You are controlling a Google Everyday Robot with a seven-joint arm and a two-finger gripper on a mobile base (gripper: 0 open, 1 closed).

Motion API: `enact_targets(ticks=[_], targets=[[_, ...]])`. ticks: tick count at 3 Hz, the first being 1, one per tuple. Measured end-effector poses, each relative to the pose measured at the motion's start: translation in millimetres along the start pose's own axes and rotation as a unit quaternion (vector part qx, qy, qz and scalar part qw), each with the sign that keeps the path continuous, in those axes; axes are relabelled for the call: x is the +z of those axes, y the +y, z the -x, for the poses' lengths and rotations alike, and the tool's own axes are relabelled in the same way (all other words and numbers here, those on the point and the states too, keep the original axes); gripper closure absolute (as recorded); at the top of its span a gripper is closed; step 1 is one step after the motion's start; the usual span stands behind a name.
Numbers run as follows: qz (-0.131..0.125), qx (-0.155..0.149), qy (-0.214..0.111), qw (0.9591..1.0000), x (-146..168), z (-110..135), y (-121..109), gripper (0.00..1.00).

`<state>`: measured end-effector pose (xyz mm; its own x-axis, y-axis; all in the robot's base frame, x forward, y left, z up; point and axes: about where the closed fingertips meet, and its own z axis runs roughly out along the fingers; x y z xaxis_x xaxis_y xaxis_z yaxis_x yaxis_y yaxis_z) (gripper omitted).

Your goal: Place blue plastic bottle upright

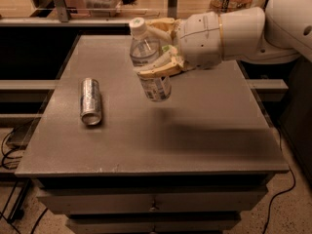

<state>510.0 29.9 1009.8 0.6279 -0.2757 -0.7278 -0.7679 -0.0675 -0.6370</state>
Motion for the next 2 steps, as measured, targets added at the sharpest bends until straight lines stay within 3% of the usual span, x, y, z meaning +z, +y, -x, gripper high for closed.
enact_targets(ticks=[2], targets=[[-0.013,0.068,-0.007,0.9976,-4,-24,2,1.00]])
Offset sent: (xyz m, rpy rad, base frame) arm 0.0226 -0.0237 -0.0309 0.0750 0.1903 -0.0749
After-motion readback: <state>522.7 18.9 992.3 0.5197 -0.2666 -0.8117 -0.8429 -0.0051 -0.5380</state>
